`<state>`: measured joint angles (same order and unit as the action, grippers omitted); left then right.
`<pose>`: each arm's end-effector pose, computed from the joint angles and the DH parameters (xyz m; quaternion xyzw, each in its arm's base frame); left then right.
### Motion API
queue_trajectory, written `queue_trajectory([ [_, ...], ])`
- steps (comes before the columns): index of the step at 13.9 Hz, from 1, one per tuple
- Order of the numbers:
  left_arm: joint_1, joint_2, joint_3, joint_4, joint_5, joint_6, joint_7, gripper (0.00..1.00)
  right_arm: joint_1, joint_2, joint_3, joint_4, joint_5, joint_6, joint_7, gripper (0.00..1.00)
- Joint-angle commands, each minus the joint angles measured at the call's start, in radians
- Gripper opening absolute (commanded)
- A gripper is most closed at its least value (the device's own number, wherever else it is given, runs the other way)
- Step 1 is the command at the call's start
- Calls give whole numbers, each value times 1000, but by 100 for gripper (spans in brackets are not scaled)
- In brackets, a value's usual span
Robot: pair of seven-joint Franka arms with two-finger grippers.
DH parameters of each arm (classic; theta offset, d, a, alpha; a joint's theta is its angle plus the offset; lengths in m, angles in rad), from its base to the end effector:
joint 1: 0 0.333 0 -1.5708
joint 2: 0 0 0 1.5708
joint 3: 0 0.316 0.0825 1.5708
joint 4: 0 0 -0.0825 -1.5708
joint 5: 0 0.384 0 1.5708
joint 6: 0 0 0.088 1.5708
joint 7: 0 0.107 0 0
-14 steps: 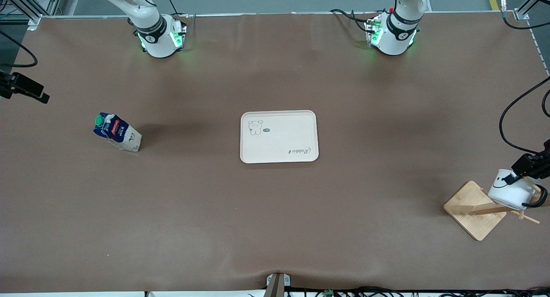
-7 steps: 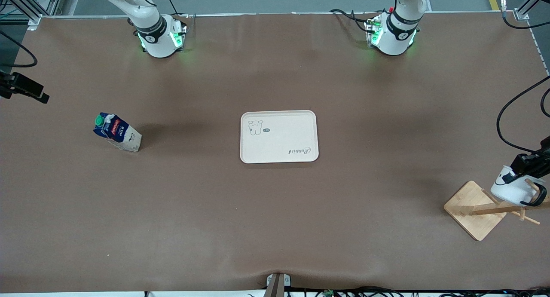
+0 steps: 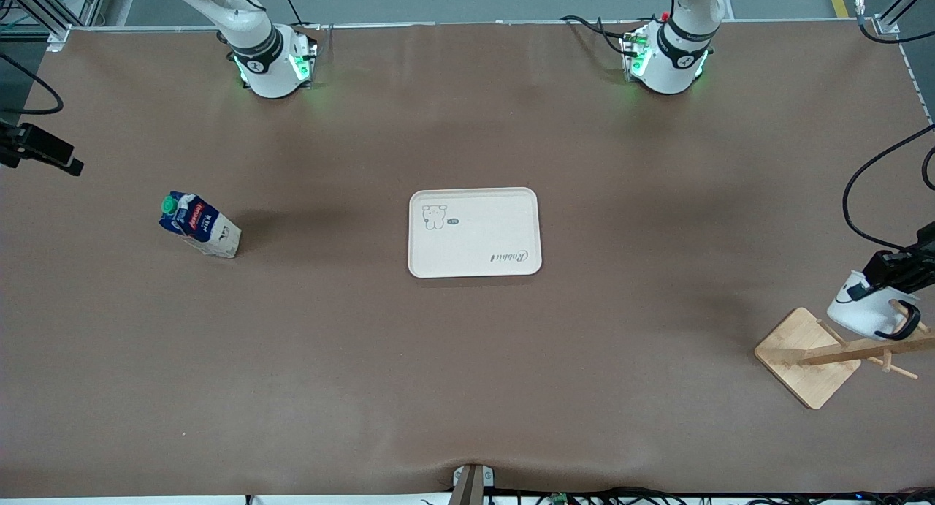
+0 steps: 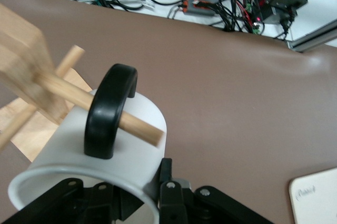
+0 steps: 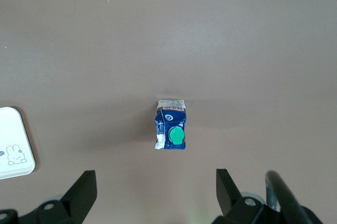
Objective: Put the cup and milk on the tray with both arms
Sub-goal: 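Lift the white mug off the wooden stand with the left gripper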
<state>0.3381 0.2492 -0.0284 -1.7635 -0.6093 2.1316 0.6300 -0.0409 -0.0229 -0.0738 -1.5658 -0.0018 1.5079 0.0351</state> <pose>0.6203 0.1736 0.4408 0.9622 -0.0088 0.1708 0.2120 0.5374 -0.0626 0.6339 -0.9970 0.0748 0.0175 0.0006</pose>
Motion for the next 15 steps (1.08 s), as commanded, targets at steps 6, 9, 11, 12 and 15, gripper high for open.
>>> queue_trajectory([
  [6, 1, -140, -154, -24, 230, -114, -416, 0, -24, 9, 17, 23, 8, -14, 11, 100],
  [9, -1, -151, -241, -16, 314, -143, -614, 0, -24, 9, 17, 23, 8, -14, 11, 100],
  [11, -2, -143, -321, -1, 386, -144, -786, 0, -25, 11, 17, 23, 6, -12, 11, 100],
  [12, -4, -137, -362, 7, 423, -144, -858, 0, -25, 11, 17, 23, 6, -12, 11, 100],
  [15, -54, -100, -458, 10, 454, -145, -1149, 0, -25, 11, 17, 23, 8, -14, 11, 100],
])
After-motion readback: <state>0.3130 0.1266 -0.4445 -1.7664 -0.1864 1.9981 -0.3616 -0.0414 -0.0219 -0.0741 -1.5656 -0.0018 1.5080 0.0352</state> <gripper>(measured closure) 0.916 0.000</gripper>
